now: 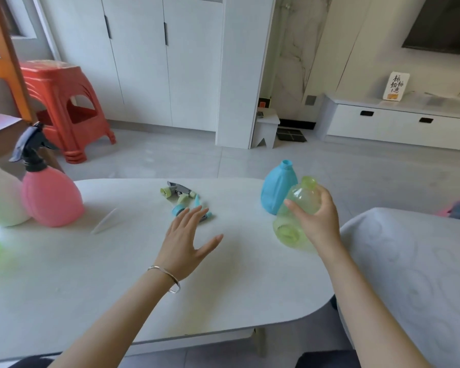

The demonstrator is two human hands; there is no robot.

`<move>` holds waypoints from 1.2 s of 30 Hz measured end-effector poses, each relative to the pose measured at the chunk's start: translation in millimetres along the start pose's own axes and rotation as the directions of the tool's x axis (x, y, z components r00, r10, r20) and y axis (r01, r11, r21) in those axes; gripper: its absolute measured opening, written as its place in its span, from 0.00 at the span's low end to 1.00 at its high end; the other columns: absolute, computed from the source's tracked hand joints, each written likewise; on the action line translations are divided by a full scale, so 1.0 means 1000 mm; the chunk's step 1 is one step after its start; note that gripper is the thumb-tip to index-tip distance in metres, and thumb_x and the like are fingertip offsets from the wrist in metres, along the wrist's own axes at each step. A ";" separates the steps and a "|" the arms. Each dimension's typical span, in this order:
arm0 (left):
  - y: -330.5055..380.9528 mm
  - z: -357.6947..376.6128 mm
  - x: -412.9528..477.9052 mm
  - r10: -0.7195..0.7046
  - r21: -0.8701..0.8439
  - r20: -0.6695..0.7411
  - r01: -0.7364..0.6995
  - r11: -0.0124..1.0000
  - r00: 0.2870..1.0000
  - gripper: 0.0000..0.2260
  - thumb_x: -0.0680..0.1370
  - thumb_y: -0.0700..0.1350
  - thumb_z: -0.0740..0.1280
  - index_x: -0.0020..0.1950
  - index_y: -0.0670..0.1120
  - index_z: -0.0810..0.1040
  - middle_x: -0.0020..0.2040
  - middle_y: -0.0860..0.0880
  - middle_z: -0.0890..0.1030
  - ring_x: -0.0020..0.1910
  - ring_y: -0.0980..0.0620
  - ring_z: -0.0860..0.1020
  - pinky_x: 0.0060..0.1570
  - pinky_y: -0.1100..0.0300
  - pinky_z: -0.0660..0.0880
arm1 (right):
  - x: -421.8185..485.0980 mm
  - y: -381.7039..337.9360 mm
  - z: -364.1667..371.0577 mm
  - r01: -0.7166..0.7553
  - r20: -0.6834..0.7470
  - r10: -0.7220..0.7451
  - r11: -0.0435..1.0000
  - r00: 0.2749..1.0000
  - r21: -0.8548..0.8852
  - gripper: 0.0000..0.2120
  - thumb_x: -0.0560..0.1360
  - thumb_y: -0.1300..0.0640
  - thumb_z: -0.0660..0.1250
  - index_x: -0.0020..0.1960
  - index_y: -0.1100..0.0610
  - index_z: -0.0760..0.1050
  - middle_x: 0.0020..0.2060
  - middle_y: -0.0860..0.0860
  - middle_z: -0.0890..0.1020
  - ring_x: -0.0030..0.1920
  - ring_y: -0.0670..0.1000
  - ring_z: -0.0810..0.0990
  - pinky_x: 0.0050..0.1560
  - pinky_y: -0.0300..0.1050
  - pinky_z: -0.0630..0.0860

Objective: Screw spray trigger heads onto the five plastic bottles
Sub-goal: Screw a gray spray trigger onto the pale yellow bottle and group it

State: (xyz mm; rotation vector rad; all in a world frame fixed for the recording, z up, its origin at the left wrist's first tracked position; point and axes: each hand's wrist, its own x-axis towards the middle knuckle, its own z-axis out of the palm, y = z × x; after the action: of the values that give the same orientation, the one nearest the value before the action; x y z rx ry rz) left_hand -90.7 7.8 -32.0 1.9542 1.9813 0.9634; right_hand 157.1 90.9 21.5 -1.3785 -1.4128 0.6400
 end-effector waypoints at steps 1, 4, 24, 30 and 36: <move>0.000 -0.001 -0.001 0.001 -0.010 -0.001 -0.001 1.000 1.000 0.44 0.64 0.78 0.46 0.72 0.52 0.63 0.74 0.54 0.65 0.75 0.52 0.56 0.73 0.56 0.54 | -0.003 -0.002 0.003 0.007 0.010 -0.007 1.000 1.000 0.004 0.29 0.66 0.53 0.76 0.64 0.53 0.70 0.57 0.44 0.74 0.63 0.50 0.73 0.55 0.37 0.65; 0.002 -0.005 -0.003 0.019 -0.036 -0.006 -0.019 0.999 1.000 0.43 0.65 0.77 0.47 0.72 0.52 0.63 0.73 0.55 0.65 0.75 0.53 0.57 0.72 0.59 0.53 | -0.013 -0.013 0.015 0.047 0.059 -0.052 0.995 0.997 0.087 0.30 0.62 0.47 0.78 0.61 0.51 0.72 0.57 0.45 0.78 0.60 0.49 0.76 0.57 0.43 0.72; -0.059 -0.100 -0.024 -0.205 -0.195 -0.157 0.173 0.965 0.966 0.36 0.60 0.62 0.75 0.64 0.54 0.68 0.56 0.56 0.75 0.54 0.55 0.75 0.51 0.60 0.71 | -0.055 -0.073 0.137 -0.147 0.622 -0.063 0.949 0.780 0.280 0.22 0.72 0.48 0.70 0.64 0.50 0.71 0.59 0.45 0.78 0.58 0.42 0.77 0.51 0.31 0.73; -0.095 -0.136 -0.033 -0.293 -0.257 -0.207 0.237 0.937 0.934 0.30 0.62 0.54 0.78 0.61 0.56 0.69 0.55 0.52 0.77 0.54 0.53 0.76 0.51 0.60 0.69 | -0.025 -0.049 0.167 -0.164 0.529 0.074 0.979 0.845 0.124 0.21 0.72 0.47 0.70 0.62 0.54 0.74 0.59 0.48 0.77 0.61 0.47 0.74 0.61 0.41 0.69; -0.111 -0.140 -0.029 -0.298 -0.259 -0.196 0.243 0.935 0.934 0.31 0.63 0.54 0.78 0.61 0.58 0.68 0.56 0.53 0.77 0.53 0.59 0.76 0.49 0.67 0.70 | 0.019 -0.039 0.214 -0.118 0.520 0.153 0.988 0.840 -0.101 0.23 0.67 0.44 0.73 0.58 0.56 0.78 0.57 0.51 0.79 0.55 0.50 0.74 0.54 0.42 0.70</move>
State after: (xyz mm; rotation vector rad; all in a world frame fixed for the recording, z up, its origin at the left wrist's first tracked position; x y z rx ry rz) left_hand -257.1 -52.9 4.4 1.4528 2.0777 1.3270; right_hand -48.0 158.6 -10.9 -1.4242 -1.7863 1.1420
